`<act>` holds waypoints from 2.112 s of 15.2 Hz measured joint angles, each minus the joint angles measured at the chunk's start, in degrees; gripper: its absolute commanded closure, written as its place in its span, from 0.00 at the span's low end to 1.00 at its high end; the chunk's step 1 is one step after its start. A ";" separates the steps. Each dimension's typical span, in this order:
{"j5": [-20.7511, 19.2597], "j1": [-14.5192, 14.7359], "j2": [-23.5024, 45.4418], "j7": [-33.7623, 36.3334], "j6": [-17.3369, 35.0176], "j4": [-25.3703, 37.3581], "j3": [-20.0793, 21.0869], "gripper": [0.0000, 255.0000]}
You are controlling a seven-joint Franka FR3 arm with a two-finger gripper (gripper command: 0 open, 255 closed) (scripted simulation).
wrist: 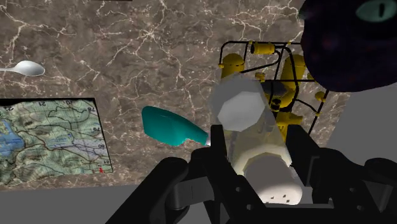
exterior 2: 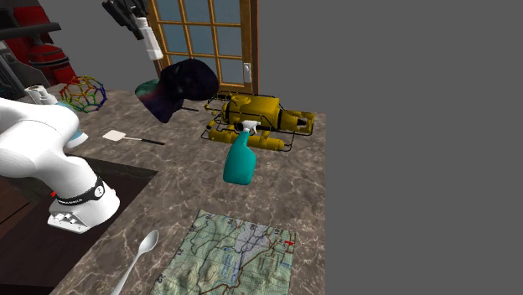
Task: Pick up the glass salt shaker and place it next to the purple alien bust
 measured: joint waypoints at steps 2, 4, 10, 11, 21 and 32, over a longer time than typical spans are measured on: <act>1.10 0.64 -1.34 2.21 -1.40 0.38 1.73 1.00; 2.37 1.54 -3.66 4.19 -2.38 -0.66 3.21 1.00; 6.29 3.40 -7.34 11.17 -6.61 1.29 8.61 1.00; 6.94 3.68 -7.89 12.27 -7.20 1.59 9.44 1.00; 11.30 5.49 -12.01 17.37 -6.59 -1.66 14.61 1.00; 14.03 7.63 -16.59 17.07 -0.77 -11.98 16.87 1.00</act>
